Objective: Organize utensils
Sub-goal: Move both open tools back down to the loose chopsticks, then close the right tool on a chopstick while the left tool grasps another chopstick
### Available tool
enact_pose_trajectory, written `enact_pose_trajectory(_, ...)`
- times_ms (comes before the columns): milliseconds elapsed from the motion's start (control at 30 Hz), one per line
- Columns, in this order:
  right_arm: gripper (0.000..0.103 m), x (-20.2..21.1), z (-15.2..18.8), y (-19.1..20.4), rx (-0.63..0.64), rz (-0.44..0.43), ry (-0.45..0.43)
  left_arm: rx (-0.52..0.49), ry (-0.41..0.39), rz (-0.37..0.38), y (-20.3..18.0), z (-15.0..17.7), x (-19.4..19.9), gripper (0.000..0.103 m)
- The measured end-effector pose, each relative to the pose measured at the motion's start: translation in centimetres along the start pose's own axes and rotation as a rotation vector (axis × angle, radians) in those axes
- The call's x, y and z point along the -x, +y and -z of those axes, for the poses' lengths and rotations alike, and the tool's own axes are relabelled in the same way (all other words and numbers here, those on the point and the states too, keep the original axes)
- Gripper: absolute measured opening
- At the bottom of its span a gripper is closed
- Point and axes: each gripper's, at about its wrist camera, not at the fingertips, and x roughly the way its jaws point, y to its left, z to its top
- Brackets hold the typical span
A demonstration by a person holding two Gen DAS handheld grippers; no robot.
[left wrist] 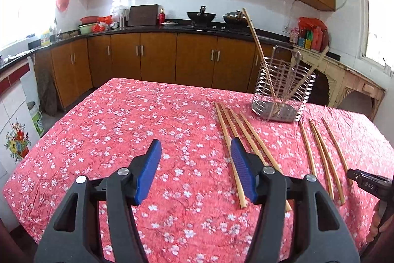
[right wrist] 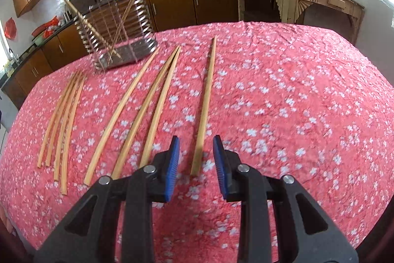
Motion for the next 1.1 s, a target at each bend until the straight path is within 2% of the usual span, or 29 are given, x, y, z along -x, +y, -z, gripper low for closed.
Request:
enact_pose_trajectory(167,0.01,-0.5,-0.2,0.2,0.013,0.043,-0.001,-0.013,0.022,0.016,-0.9,0.5,-0.5,0.059)
enact_pose_trajectory(267,0.008,-0.7,-0.8,-0.4,-0.016,0.036,0.009,-0.006,0.041,0.025,-0.9,0.9,-0.8,0.059)
enact_pose_trajectory(467,0.008,-1.7,-2.7,-2.4,-0.075,0.056,0.027,-0.012,0.069,0.036,-1.1,1.7,-1.3,0.059)
enact_pose_trajectory(633,0.008,-2.6,-4.1,-4.4,-0.121,0.126,0.041,-0.036,0.097,0.055,-1.7,2.4,-1.4,0.059)
enact_pose_trajectory(867,0.008,-3.4,-5.2,-7.5,-0.176,0.217,0.011,-0.093,0.167,0.077,-3.1,3.3,-2.4,0.059)
enact_pose_trajectory(1100,0.008,-3.5,-5.2,-8.3,-0.19,0.216,0.009,-0.11,0.254,0.096,-3.9,4.0,-3.9,0.049)
